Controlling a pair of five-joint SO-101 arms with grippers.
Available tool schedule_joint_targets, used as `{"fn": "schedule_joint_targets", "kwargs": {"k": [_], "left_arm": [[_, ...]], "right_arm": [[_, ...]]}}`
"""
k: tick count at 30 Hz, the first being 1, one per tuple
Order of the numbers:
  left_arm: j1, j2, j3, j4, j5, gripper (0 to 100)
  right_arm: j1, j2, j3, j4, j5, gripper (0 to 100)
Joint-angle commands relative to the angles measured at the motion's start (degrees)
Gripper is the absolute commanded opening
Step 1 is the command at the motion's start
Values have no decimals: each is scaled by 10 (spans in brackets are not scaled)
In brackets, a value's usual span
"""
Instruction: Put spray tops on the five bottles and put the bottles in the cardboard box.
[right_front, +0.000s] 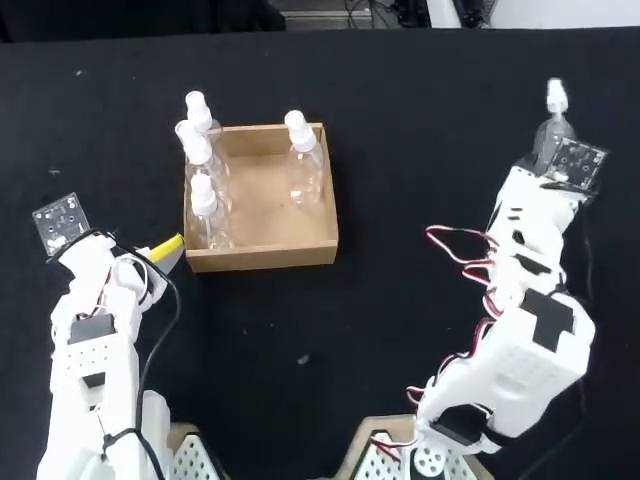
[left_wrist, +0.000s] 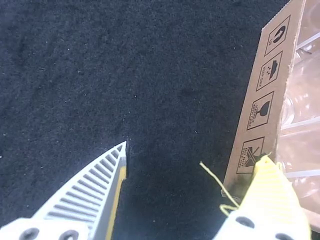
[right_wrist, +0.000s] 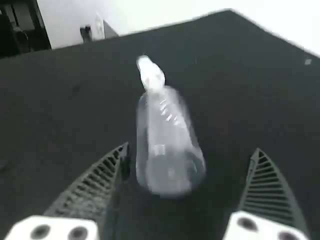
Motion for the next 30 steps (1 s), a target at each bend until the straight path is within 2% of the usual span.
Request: {"fn": "schedule_joint_targets", "kwargs": {"k": [1, 4, 7, 12, 15, 19, 25, 30], "left_arm": [[12, -12, -2, -11, 4, 289], [12, -12, -2, -11, 4, 289], [12, -12, -2, -11, 4, 289], [12, -11, -2, -11, 4, 289], [12, -11, -2, -11, 4, 289], [12, -11, -2, -11, 4, 289], [12, -11, -2, -11, 4, 289], [12, -11, -2, -11, 4, 289]], "right_arm": [[18, -74, -25, 33, -6, 319], [25, -127, -34, 85, -4, 319], [24, -169, -87, 199, -4, 319], [21, -146, -294, 450, -4, 319], [20, -75, -426, 549, -3, 319], [24, 38, -576, 594, -4, 315], [24, 215, -800, 621, -4, 162], [11, 358, -991, 621, -3, 173]]}}
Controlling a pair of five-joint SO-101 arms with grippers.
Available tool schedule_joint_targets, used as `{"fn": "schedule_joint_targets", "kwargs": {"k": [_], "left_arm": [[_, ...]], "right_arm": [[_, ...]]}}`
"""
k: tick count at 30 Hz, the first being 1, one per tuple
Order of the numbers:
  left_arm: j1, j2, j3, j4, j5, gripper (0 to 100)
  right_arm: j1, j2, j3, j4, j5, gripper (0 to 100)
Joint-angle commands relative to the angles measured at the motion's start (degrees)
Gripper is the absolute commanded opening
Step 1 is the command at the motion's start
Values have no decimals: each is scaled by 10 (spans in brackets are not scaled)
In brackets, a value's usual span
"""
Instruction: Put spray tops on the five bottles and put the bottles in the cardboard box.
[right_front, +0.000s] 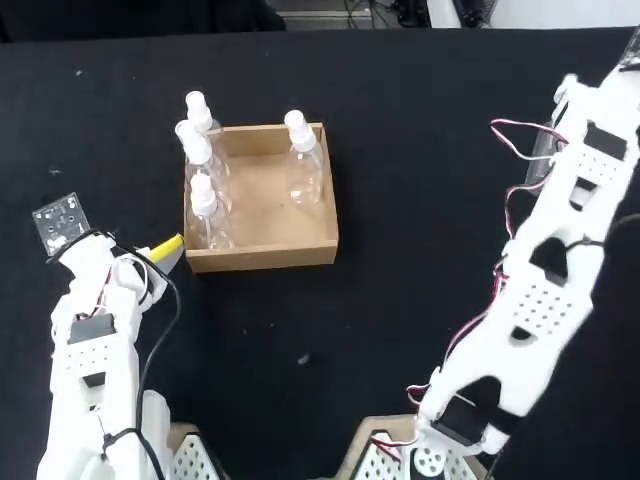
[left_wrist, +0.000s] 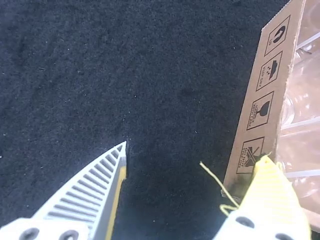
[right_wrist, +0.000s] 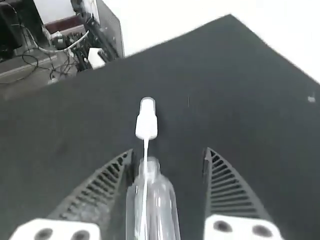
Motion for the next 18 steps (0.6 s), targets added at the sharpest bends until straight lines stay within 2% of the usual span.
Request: {"fn": "schedule_joint_targets", "kwargs": {"k": [1, 8, 13, 18], "left_arm": [[12, -11, -2, -10, 4, 289], [12, -11, -2, -10, 4, 289], [12, -11, -2, -10, 4, 289], [12, -11, -2, -9, 4, 289]], "right_arm": [[-8, 75, -173, 3, -1, 173], [-16, 265, -378, -26, -1, 174], [-19, 363, -455, -47, -3, 181], [-27, 380, -459, -47, -5, 292]]}}
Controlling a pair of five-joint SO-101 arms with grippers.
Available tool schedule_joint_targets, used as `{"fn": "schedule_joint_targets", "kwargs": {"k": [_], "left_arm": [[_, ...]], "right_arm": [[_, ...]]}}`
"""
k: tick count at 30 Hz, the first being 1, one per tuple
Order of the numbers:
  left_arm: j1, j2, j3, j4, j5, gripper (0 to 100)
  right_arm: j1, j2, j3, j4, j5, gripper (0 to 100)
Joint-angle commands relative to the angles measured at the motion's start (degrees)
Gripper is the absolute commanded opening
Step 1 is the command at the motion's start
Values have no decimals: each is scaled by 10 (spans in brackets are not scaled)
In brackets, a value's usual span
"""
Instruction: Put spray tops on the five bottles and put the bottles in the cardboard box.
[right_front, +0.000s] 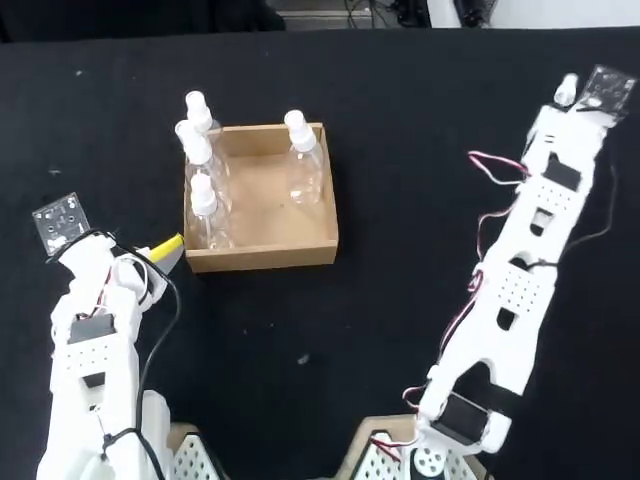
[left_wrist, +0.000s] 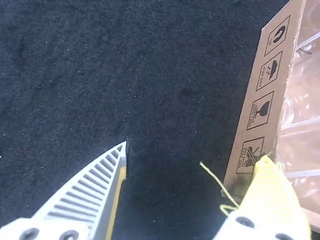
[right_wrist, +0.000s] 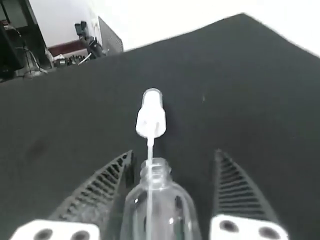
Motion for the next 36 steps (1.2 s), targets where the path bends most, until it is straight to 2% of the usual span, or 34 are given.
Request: {"fn": "schedule_joint_targets", "kwargs": {"k": [1, 5, 10, 12, 18, 23, 26, 36], "left_arm": [[12, -11, -2, -9, 4, 289], [12, -11, -2, -9, 4, 289], [12, -11, -2, -6, 4, 289], [12, -11, -2, -6, 4, 289], [12, -11, -1, -6, 4, 289], [12, -11, -1, -6, 4, 289], [12, -11, -1, -6, 4, 289], [12, -11, -1, -6, 4, 289]], "right_arm": [[-14, -15, -41, -21, -5, 290], [-17, -9, -40, -21, -5, 227], [-15, -14, -15, -25, -5, 79], [-15, -14, -12, -25, -2, 50], [-13, -10, -10, -18, -4, 58], [-12, -24, -41, 23, -5, 194], [-11, -25, -40, 12, -5, 243], [-4, -26, 63, -35, -5, 243]]}}
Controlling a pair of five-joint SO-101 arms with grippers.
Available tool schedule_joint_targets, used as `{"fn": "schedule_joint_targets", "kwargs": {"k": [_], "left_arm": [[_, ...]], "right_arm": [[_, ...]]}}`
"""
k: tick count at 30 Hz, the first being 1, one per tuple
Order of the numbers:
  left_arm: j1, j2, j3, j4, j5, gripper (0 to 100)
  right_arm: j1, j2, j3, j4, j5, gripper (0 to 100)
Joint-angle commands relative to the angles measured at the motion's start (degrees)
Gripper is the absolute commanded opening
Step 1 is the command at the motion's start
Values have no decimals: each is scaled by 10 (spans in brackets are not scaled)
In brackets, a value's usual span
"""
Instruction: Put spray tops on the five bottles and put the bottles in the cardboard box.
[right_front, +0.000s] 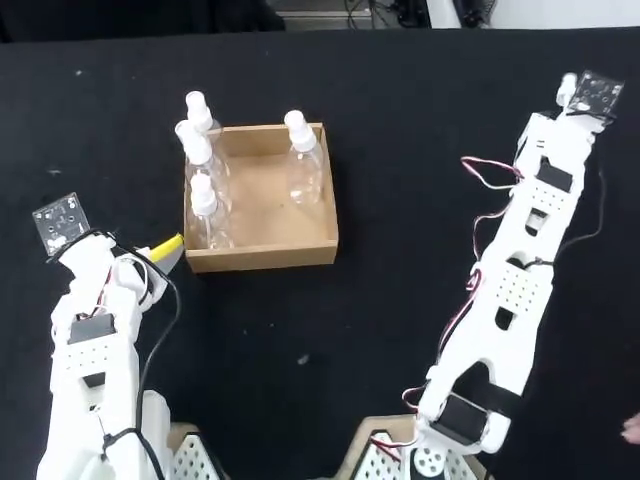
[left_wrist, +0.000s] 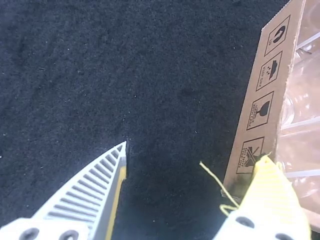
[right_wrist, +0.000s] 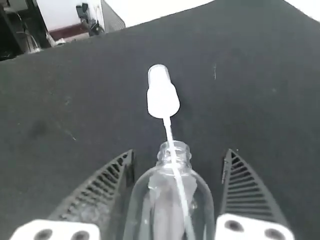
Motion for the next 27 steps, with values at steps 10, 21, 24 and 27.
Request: {"fn": "schedule_joint_targets", "kwargs": {"k": [10, 21, 24, 27], "left_arm": [[11, -11, -1, -6, 4, 289], [11, -13, -1, -9, 4, 289], [11, -14, -1, -8, 4, 289], [11, -15, -1, -6, 4, 289]], "right_arm": [[4, -28, 1, -15, -1, 11], [18, -37, -136, 217, -1, 10], [17, -45, -158, 286, -1, 11], [21, -58, -152, 312, -1, 11]]}}
